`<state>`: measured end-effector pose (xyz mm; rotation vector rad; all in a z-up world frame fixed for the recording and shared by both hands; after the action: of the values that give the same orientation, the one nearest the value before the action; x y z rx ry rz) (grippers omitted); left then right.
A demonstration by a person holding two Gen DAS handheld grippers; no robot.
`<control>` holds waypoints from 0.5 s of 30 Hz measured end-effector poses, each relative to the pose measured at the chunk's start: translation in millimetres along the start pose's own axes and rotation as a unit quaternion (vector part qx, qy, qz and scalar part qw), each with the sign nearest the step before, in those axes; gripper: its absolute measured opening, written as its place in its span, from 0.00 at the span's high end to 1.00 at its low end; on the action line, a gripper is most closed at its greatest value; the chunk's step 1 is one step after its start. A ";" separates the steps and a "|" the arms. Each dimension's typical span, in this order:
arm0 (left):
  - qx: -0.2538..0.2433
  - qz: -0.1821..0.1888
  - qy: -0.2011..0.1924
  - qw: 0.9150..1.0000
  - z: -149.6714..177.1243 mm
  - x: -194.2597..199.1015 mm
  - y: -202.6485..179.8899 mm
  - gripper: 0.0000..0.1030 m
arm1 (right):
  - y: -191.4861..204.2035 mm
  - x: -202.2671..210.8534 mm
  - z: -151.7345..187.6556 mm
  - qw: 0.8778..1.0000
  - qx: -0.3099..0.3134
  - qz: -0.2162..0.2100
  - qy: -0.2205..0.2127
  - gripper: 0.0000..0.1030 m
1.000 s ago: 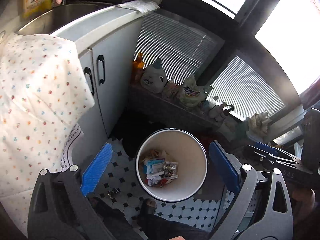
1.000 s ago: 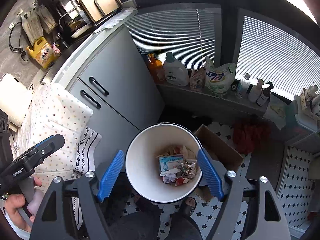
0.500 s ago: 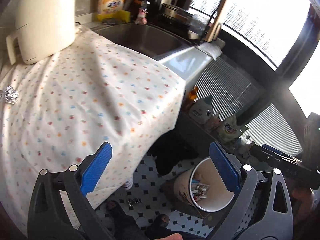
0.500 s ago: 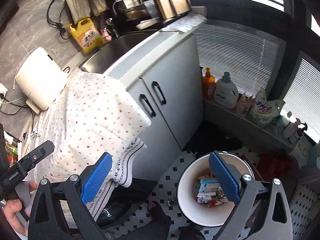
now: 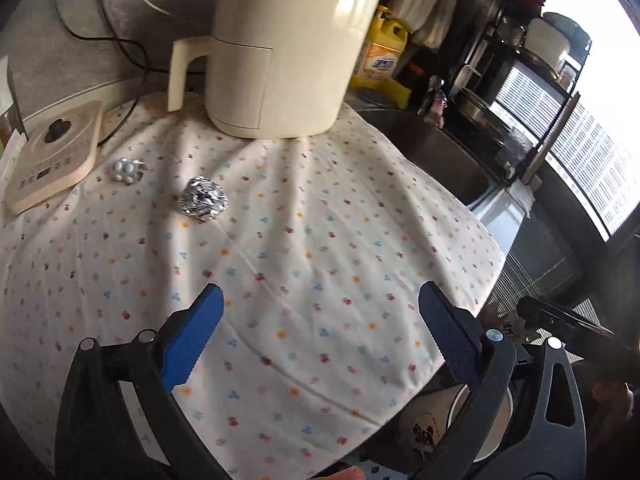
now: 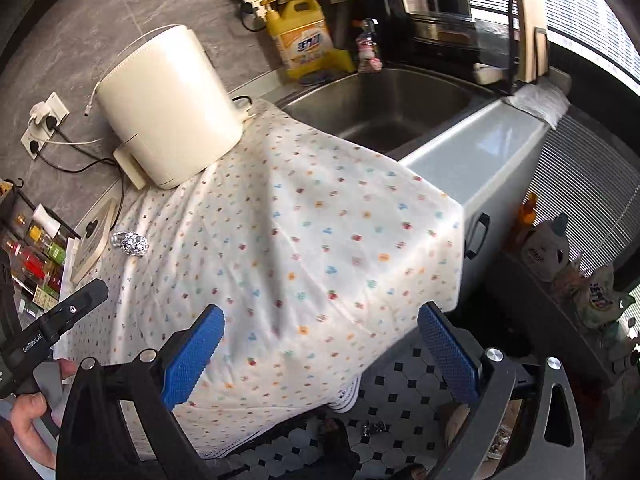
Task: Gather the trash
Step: 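Move both tools back over the counter toward the foil ball and blister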
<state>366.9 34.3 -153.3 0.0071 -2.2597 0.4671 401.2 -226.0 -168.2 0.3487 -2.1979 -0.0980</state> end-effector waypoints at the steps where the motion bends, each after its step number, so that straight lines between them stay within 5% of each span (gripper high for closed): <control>1: 0.006 -0.004 -0.004 1.000 -4.2 1.2 10.7 0.06 | 11.2 -6.2 -5.0 1.000 0.007 -0.004 0.001 0.08; 15: 0.061 -0.067 -0.050 0.995 -54.5 27.4 153.5 0.06 | 170.7 -94.1 -48.5 0.994 0.088 -0.061 0.019 0.08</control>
<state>364.1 199.4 -151.1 0.2487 -2.3067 0.5423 456.9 -33.3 -178.1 0.5796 -2.1511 0.0365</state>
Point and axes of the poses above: each gripper's, at about its wrist camera, not at the fingertips, and x roughly against the way its jaws point, y to its left, z to its underside, the point moved 7 cm from there along -x, roughly the way its jaws point, and after that the axes turned 6 degrees about x, right-handed, at the moved point
